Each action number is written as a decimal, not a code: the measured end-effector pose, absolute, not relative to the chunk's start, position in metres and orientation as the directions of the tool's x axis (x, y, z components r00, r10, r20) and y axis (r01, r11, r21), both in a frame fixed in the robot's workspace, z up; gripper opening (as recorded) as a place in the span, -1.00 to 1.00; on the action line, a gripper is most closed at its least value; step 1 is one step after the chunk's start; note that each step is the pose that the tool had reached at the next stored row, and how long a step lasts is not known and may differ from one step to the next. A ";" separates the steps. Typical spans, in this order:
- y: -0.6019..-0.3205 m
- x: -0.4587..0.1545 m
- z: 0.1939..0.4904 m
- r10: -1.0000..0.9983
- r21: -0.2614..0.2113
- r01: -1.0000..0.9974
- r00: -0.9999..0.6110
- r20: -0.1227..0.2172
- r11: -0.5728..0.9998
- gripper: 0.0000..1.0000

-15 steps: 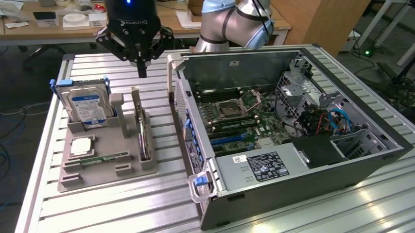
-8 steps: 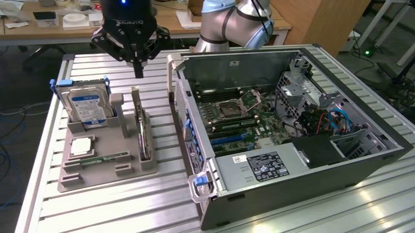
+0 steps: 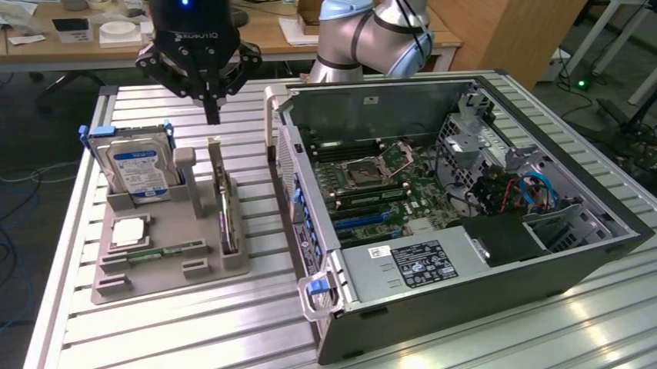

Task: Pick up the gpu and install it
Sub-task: 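Reach for the gpu, then pick up the gpu and move the gpu toward the slot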

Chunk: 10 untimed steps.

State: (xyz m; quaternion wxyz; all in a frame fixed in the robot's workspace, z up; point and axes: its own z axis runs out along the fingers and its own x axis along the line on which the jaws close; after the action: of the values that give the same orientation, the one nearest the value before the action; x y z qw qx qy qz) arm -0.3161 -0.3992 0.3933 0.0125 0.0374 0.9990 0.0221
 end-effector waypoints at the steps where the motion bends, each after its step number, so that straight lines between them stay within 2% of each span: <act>1: -0.399 -0.317 0.393 0.075 0.045 0.074 -0.997 -0.023 0.996 -0.79; 10: -0.399 -0.320 0.393 0.075 0.045 0.074 -0.997 -0.023 0.996 -0.79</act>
State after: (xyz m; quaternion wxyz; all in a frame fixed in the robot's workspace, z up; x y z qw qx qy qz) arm -0.3203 -0.3992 0.3933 0.0125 0.0374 0.9990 0.0221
